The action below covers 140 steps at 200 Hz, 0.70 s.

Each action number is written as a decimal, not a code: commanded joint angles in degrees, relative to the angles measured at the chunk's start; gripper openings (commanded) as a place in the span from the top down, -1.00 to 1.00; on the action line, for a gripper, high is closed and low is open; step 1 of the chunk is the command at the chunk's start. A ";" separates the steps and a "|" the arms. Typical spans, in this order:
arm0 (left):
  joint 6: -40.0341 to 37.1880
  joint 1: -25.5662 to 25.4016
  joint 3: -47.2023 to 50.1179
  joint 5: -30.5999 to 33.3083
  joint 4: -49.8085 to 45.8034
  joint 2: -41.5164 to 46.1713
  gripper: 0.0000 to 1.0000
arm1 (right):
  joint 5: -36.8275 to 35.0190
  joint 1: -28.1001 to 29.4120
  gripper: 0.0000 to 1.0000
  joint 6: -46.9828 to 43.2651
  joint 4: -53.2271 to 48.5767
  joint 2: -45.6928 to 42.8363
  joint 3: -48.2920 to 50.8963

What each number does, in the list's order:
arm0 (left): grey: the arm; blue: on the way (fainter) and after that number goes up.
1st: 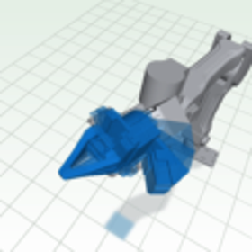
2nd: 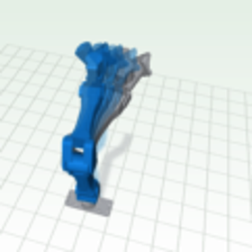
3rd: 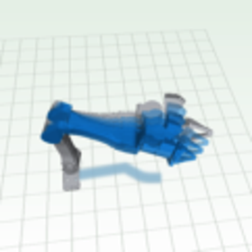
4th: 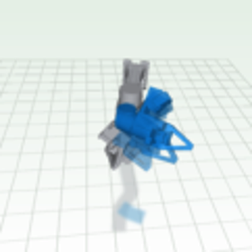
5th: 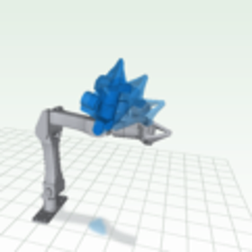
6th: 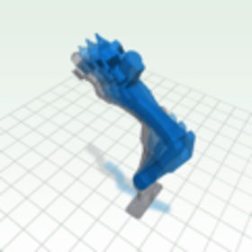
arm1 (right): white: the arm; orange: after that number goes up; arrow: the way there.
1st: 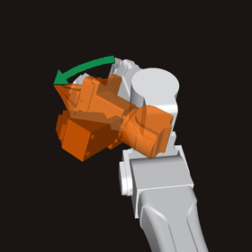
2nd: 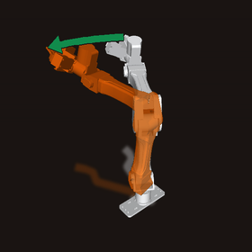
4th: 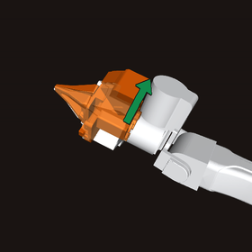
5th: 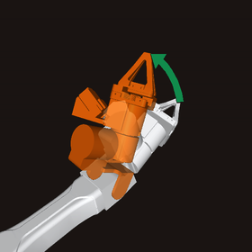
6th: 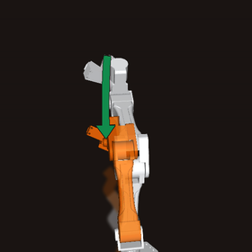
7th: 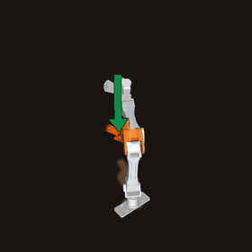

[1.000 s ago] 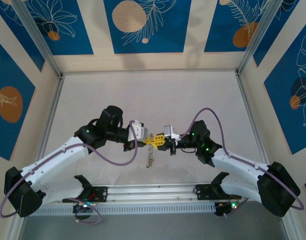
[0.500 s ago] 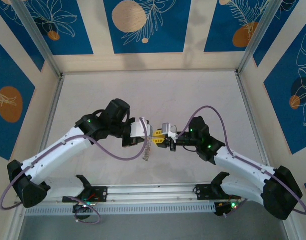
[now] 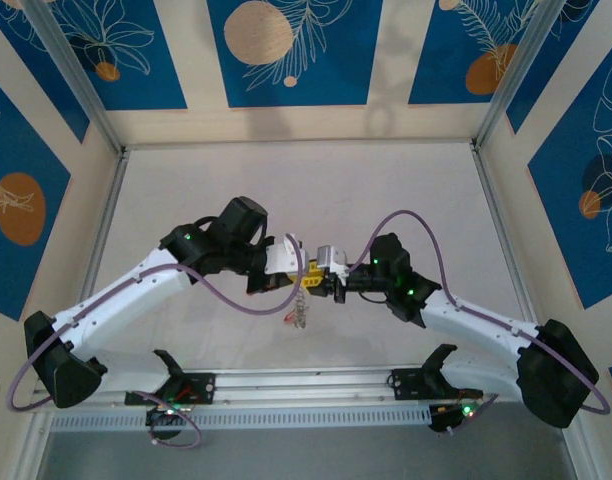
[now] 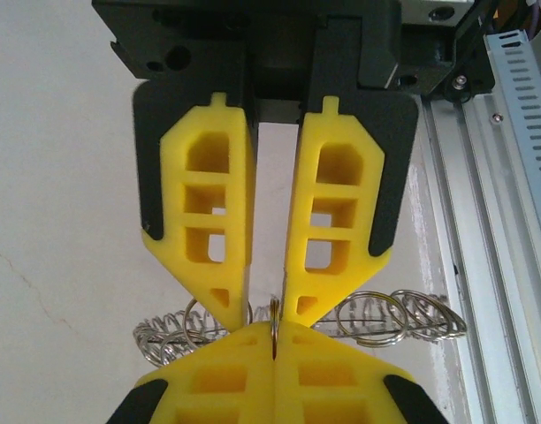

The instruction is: Put the keys on the keyring

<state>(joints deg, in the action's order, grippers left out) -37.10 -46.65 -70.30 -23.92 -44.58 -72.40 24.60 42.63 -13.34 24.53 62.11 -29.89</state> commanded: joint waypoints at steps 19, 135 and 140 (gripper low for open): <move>2.46 -0.57 -2.16 -3.43 2.18 0.61 1.00 | 0.02 0.69 1.00 2.01 3.22 1.13 -1.08; 4.14 3.06 11.92 -5.63 14.66 12.13 0.32 | 7.66 -3.70 1.00 12.56 24.67 -2.22 7.12; 4.75 3.15 12.07 -6.06 15.49 11.90 0.31 | 8.29 -3.79 1.00 12.71 25.36 -2.02 7.22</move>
<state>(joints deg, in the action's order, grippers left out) -34.41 -44.31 -59.11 -25.28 -33.85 -60.23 28.86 39.07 -2.31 41.58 61.01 -23.42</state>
